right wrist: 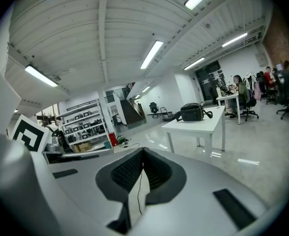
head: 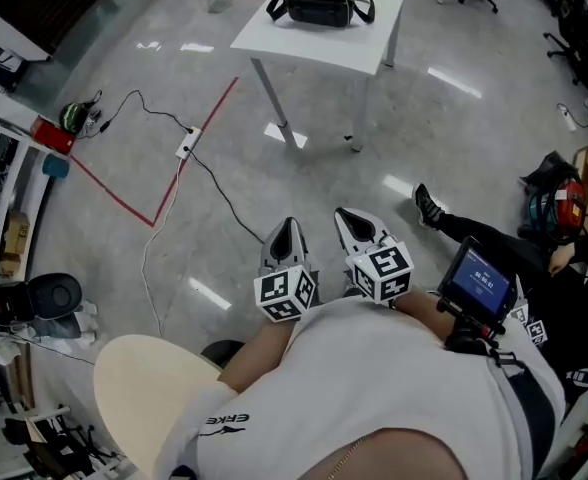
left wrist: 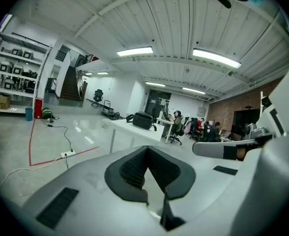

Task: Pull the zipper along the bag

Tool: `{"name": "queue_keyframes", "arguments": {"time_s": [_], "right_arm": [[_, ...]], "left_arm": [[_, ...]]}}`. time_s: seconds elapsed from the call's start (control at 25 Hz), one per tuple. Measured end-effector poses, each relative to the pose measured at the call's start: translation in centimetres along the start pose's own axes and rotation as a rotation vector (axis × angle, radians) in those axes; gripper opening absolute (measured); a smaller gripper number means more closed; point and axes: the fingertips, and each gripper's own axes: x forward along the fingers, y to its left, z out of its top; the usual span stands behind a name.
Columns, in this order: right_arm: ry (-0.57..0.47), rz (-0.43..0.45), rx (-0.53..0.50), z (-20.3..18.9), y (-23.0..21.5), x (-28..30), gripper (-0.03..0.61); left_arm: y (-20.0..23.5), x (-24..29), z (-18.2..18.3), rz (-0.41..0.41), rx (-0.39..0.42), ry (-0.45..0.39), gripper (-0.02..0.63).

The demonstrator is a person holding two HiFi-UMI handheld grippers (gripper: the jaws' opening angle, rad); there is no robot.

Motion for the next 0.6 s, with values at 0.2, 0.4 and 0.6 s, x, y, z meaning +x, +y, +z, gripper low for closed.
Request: {"name": "queue_keyframes", "arguments": {"time_s": [0.2, 0.4, 0.6], "right_arm": [[-0.01, -0.028, 0.029, 1.0, -2.8, 0.6, 0.005], [-0.024, -0.059, 0.049, 1.5, -4.6, 1.0, 0.005], [-0.038, -0.111, 0.075, 2.2, -6.9, 1.5, 0.005]], "left_arm": [[-1.8, 3.1, 1.0, -0.036, 0.027, 0.011, 0.003], [-2.1, 5.0, 1.1, -0.057, 0.048, 0.031, 0.003], [-3.1, 7.6, 1.8, -0.102, 0.068, 0.04, 0.003]]}}
